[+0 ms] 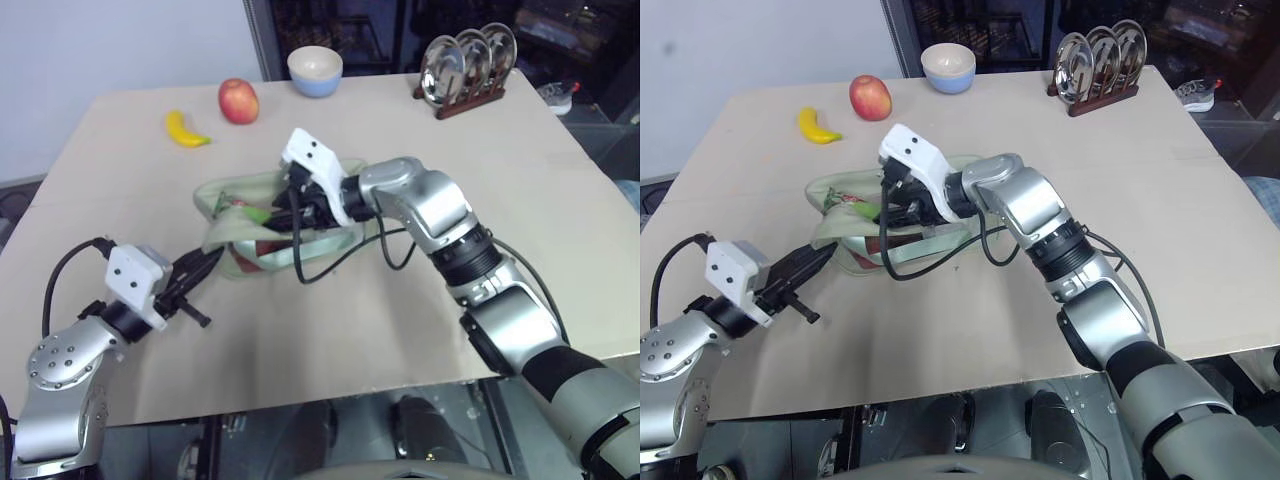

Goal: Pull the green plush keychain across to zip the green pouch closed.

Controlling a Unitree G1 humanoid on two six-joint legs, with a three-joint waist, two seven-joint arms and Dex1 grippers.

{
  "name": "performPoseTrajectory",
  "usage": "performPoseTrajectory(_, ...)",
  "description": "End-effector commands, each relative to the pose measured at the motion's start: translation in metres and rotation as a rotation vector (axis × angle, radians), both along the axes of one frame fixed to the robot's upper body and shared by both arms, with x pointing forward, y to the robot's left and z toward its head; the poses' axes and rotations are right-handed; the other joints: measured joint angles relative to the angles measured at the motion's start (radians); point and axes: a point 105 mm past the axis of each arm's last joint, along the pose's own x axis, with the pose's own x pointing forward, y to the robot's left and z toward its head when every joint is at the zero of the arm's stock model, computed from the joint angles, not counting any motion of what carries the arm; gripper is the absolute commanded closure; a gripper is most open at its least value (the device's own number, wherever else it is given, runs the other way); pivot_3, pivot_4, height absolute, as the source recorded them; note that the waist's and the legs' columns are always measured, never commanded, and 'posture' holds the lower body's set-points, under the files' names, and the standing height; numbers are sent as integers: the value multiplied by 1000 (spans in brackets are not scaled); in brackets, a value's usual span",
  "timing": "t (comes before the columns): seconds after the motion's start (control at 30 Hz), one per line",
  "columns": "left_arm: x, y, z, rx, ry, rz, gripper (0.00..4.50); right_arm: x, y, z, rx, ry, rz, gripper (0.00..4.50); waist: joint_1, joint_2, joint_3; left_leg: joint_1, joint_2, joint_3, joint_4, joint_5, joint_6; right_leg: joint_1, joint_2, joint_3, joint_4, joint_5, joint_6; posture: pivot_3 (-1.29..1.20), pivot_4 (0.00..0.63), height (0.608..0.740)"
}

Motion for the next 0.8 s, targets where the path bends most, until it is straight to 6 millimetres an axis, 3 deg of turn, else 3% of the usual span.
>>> performPoseTrajectory(0.03, -1, -1, 4, 9, -27, -6, 4500, -1, 5, -9, -41, 26, 9, 2440, 0, 0, 0, 0, 0, 0, 0, 0, 0, 0, 0, 0, 0, 0, 0, 0, 150, 740)
performPoseTrajectory(0.17, -2, -1, 3, 6, -24, -7, 4500, 3, 12, -4, -8, -44, -7, 2440, -1, 0, 0, 0, 0, 0, 0, 0, 0, 0, 0, 0, 0, 0, 0, 0, 150, 740)
performPoseTrajectory(0.4, -3, -3, 2, 5, -17, -11, 4500, 8, 21, 5, 75, 56, -51, 2440, 1, 0, 0, 0, 0, 0, 0, 0, 0, 0, 0, 0, 1, 0, 0, 0, 150, 740)
performPoseTrajectory(0.57, -3, -3, 1, 2, -16, -7, 4500, -2, 28, 3, 89, 23, -10, 2440, 1, 0, 0, 0, 0, 0, 0, 0, 0, 0, 0, 0, 1, 0, 0, 0, 150, 740)
performPoseTrajectory(0.67, -2, -2, 1, -4, -14, 2, 4500, -4, 28, 5, 102, 7, 2, 3093, 0, 0, 0, 0, 0, 0, 0, 0, 0, 0, 0, 0, 2, 0, 0, 0, 150, 740)
performPoseTrajectory(0.77, 0, 2, 0, 0, -5, 31, 4500, -4, 20, 14, 114, -19, 10, 4428, 1, 0, 0, 0, 0, 0, 0, 0, 0, -1, 0, 0, 2, 0, 0, 0, 150, 740)
performPoseTrajectory(0.8, 1, 4, -1, 5, -1, 41, 4500, -3, 17, 19, 119, -35, 11, 4428, 1, 0, 0, 0, 0, 0, 0, 0, 0, -1, 0, 0, 2, 0, 0, 0, 150, 740)
